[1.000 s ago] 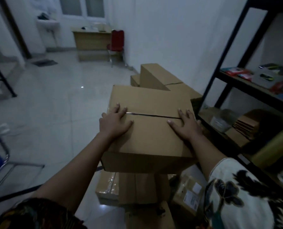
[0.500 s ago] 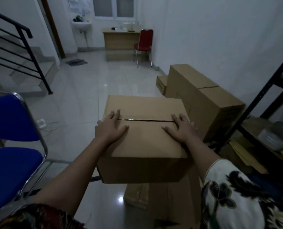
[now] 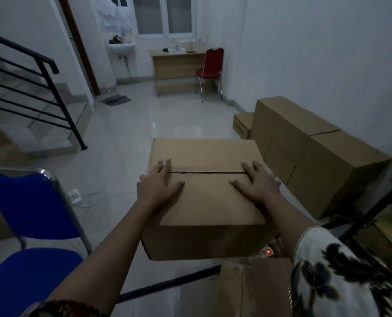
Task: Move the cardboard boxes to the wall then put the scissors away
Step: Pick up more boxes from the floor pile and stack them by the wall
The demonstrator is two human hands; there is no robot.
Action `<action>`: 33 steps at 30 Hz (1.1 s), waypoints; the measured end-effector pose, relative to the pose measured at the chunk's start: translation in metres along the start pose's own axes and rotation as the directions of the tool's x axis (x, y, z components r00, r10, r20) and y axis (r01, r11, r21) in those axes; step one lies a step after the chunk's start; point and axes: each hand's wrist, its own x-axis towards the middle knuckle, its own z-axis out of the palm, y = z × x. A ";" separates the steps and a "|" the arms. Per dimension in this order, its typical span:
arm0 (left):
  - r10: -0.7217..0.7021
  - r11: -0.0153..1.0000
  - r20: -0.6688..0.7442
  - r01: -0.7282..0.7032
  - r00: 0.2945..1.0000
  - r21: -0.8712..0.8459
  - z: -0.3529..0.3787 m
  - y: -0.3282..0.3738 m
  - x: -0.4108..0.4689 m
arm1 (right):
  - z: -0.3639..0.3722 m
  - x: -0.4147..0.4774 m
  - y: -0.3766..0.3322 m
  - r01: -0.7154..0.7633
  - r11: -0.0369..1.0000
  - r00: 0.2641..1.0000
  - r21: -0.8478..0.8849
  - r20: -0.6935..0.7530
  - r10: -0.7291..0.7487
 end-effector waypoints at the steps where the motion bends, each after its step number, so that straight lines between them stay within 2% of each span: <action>1: 0.006 1.000 -0.011 -0.006 1.000 0.003 -0.002 0.000 0.010 | -0.001 0.010 -0.003 -0.004 1.000 1.000 0.000 -0.009 0.004; 12: 0.067 0.998 -0.016 -0.067 0.998 0.004 -0.002 0.021 0.203 | -0.023 0.178 -0.007 -0.065 0.994 0.997 0.084 -0.032 0.068; 18: 0.061 0.998 -0.006 -0.062 0.998 -0.018 -0.003 0.032 0.294 | -0.049 0.265 -0.014 -0.060 0.997 0.997 0.052 -0.052 0.063; 33: 0.135 0.991 0.047 -0.134 0.990 -0.020 -0.003 -0.034 0.545 | -0.022 0.479 -0.095 -0.162 0.980 0.986 0.113 -0.031 0.166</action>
